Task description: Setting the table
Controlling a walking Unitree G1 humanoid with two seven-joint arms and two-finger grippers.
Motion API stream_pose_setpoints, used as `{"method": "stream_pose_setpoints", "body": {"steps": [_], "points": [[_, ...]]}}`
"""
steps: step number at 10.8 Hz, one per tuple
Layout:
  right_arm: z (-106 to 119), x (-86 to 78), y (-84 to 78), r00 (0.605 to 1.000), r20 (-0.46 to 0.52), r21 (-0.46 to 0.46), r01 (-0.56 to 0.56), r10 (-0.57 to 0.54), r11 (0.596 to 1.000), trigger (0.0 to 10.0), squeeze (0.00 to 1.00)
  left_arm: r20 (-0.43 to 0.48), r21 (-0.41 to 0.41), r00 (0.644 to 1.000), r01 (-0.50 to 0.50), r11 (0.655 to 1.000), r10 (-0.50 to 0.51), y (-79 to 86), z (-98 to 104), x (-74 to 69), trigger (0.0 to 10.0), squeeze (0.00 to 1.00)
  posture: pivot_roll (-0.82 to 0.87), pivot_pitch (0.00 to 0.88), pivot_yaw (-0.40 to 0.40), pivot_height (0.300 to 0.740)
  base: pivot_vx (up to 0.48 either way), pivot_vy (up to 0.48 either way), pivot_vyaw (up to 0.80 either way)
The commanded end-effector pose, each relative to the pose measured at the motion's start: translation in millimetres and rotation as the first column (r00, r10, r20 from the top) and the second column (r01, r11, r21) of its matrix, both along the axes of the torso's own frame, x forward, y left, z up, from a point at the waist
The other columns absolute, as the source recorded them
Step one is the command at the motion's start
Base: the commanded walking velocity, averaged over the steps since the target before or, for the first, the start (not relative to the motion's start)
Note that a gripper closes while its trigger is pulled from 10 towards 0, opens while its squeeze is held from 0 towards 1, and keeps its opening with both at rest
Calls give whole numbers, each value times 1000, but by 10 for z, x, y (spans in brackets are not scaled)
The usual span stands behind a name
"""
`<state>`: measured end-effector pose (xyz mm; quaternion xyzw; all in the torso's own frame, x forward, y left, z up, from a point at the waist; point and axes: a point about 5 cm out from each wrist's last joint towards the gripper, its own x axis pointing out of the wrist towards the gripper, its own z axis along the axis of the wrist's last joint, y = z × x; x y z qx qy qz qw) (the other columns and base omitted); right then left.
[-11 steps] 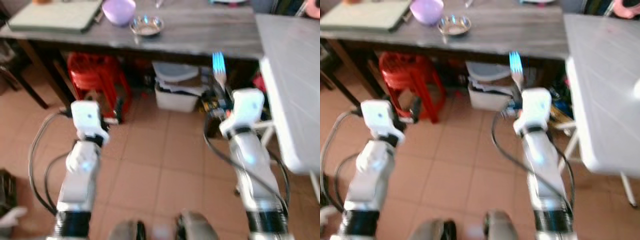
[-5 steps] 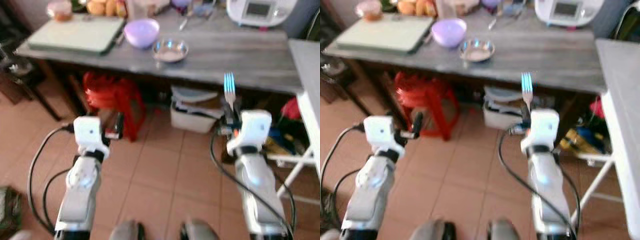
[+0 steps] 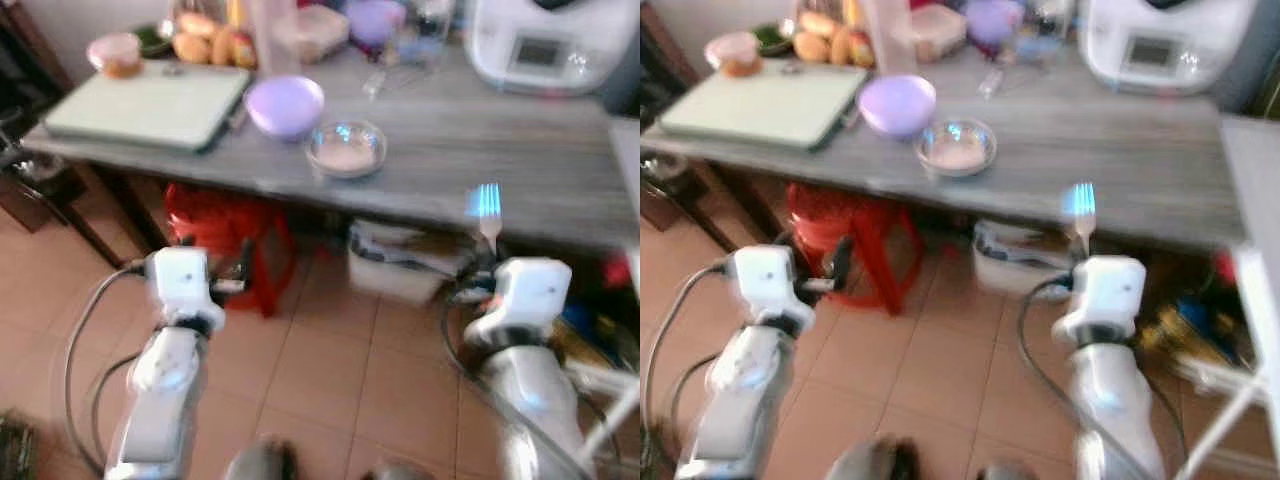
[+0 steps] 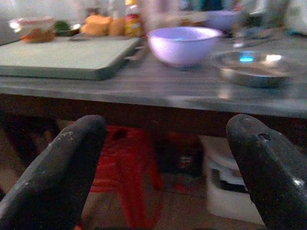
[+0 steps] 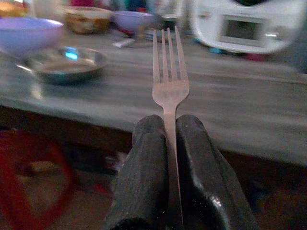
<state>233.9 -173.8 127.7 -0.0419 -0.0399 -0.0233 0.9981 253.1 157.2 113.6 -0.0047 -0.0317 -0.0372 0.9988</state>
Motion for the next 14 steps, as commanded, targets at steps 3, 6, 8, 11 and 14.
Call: {"method": "stream_pose_setpoints", "body": {"steps": [3, 6, 8, 11, 14], "points": [[103, 65, -105, 999, 35, -26, 14, -13, 1000, 10000, 0, 17, -27, 1000, 24, 999, -23, -78, 59, 47, 10000, 0, -89, 101, 38, 740, 471, 0, 0], [98, 93, -107, 999, 26, 4, 46, -46, 999, 10000, 0, 20, -31, 999, 36, 999, -35, -75, 74, 66, 10000, 0, -89, 105, 40, 740, 405, 186, 0], [80, 98, -127, 998, 16, 11, 63, -64, 998, 10000, 0, 22, -31, 999, 47, 998, -47, -78, 81, 76, 10000, 0, -91, 108, 43, 740, 306, 369, 0], [1, 78, -190, 987, -30, 74, 160, -158, 984, 10000, 0, 32, -45, 999, 44, 998, -42, -67, 118, 84, 10000, 0, -81, 122, 46, 740, 81, 131, 0], [-27, 145, -263, 975, -62, 117, 218, -212, 969, 10000, 0, 29, -32, 998, 49, 998, -48, -33, 130, 57, 10000, 0, -64, 138, 56, 740, 0, 0, 0]]}}
